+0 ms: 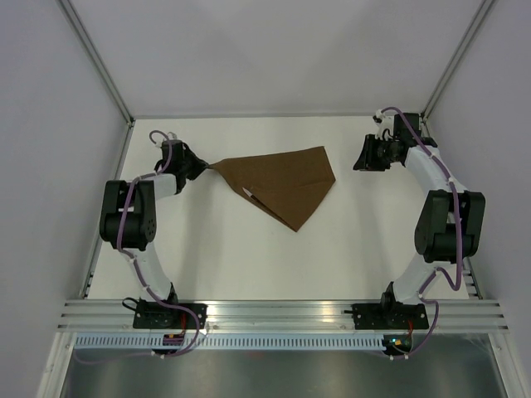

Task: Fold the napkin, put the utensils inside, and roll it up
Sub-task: Fold the napkin

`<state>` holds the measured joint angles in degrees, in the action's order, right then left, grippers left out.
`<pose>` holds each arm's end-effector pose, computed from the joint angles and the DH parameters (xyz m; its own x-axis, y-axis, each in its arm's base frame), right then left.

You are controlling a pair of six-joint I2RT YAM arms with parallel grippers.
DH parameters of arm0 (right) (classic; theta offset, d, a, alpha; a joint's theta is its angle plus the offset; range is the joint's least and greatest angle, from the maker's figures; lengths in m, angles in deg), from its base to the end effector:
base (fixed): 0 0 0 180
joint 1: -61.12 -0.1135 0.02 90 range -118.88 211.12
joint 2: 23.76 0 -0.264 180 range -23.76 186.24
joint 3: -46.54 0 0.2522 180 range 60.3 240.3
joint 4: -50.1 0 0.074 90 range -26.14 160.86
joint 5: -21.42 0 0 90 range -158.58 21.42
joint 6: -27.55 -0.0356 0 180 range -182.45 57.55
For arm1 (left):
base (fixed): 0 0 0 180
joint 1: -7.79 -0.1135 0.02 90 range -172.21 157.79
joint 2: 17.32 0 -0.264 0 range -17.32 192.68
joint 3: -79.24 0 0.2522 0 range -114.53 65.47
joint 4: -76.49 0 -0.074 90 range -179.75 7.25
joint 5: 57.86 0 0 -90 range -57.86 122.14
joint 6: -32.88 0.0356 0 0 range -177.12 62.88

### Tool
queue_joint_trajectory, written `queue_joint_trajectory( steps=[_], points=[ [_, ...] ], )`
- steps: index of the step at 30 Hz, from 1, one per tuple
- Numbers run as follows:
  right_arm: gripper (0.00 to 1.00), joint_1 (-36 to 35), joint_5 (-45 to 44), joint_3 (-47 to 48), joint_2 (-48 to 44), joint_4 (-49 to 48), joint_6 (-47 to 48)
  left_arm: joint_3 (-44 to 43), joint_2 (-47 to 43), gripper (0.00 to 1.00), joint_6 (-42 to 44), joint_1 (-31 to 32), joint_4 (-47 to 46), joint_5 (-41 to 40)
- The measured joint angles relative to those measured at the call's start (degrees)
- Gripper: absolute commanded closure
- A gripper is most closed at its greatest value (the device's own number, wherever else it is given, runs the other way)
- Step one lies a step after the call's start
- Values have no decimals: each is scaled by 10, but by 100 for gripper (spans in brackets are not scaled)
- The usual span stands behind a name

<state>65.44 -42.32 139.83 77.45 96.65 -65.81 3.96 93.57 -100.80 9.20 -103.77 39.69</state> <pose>0.3828 -0.0131 0.2515 -0.8212 0.1147 -0.5590 -0.1409 0.9085 0.3935 0.4081 -0.0147 0.1501 -0.5091 -0.6723 -0.5374 -0.3043 0.7246 -0.6183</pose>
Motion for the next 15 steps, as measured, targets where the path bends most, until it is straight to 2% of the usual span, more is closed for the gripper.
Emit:
queue_joint_trajectory(
  steps=[7, 15],
  points=[
    [66, -21, 0, 0, 0, 8, 7, 57, -72, 94, 24, 0, -92, 27],
    [67, -47, -7, 1, 0, 14, 15, 70, -77, 91, 42, 24, -228, 192]
  ],
)
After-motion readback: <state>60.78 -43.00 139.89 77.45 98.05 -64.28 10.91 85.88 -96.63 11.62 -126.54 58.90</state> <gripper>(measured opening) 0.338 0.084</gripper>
